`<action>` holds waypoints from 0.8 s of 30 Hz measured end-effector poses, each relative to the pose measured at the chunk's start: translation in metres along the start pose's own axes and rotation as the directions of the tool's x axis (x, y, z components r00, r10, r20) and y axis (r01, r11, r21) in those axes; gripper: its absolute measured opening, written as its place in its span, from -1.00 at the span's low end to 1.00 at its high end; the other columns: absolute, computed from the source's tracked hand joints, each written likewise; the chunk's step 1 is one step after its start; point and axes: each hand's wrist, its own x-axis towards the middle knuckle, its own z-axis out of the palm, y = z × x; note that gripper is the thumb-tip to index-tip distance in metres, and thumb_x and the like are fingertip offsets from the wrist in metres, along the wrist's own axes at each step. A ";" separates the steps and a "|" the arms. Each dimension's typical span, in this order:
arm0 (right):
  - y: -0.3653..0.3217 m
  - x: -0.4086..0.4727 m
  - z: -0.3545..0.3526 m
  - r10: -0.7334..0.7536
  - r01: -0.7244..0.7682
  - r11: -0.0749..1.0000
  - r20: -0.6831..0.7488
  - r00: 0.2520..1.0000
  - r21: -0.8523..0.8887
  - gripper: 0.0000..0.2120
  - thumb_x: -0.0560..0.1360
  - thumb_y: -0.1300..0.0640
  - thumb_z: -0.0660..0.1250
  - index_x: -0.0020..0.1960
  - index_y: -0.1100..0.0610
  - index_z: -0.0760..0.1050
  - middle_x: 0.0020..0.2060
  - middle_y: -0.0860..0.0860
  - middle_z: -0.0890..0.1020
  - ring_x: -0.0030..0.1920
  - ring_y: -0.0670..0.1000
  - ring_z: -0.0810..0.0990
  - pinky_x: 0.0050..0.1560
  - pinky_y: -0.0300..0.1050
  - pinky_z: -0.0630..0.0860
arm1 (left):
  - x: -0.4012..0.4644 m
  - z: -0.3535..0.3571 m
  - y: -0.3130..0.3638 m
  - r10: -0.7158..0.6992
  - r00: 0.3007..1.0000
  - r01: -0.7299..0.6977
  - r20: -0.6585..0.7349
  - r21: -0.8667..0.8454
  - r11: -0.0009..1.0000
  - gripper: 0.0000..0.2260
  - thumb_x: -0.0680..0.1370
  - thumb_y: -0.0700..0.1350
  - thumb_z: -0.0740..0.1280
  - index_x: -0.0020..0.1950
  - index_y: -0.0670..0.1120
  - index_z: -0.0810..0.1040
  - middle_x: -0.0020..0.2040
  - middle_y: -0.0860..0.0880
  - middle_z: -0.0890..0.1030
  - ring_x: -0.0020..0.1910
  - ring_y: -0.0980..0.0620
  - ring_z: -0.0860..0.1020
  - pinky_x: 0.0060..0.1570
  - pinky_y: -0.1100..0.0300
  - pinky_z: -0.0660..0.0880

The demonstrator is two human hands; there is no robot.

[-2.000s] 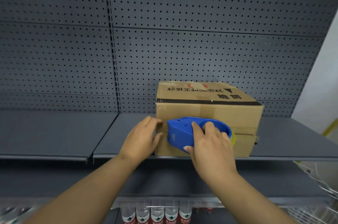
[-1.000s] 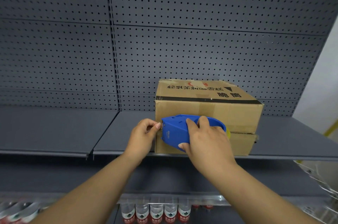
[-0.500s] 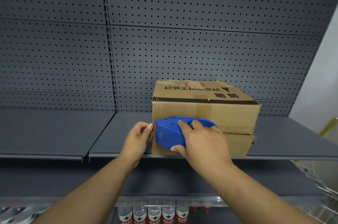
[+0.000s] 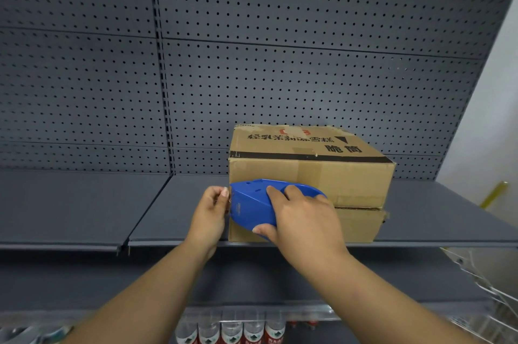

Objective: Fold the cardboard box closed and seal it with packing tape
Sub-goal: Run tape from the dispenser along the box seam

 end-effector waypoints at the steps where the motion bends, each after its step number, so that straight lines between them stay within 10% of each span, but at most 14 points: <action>1: 0.000 0.000 0.000 -0.001 0.001 1.000 -0.001 1.000 -0.002 -0.37 0.47 -0.28 0.16 0.38 0.09 0.23 0.10 0.07 0.51 -0.06 0.12 0.57 0.00 -0.03 0.36 | 0.000 0.002 0.000 0.000 1.000 0.000 -0.006 -0.017 1.000 -0.77 0.63 -0.09 0.11 0.07 -0.23 0.43 -0.08 -0.12 0.58 -0.13 0.04 0.52 -0.16 0.29 0.48; 16: 0.003 -0.001 0.004 -0.009 0.009 1.000 -0.009 1.000 -0.009 -0.35 0.48 -0.30 0.14 0.41 0.10 0.21 0.12 0.07 0.50 -0.03 0.12 0.56 0.04 -0.02 0.37 | -0.007 0.017 -0.001 -0.042 0.967 0.000 -0.252 -0.165 0.986 -0.83 0.58 -0.12 0.24 -0.16 -0.12 0.55 -0.19 -0.05 0.63 -0.18 0.04 0.57 -0.12 0.16 0.51; 24: 0.008 -0.002 0.004 -0.028 0.027 1.000 -0.021 0.999 -0.013 -0.36 0.47 -0.29 0.14 0.38 0.11 0.24 0.11 0.07 0.51 -0.06 0.13 0.56 0.01 -0.03 0.36 | -0.016 0.004 -0.009 0.072 0.995 -0.070 -0.066 0.027 0.997 -0.81 0.59 -0.11 0.21 0.07 0.06 0.61 0.02 0.09 0.66 0.09 0.15 0.58 0.14 0.15 0.49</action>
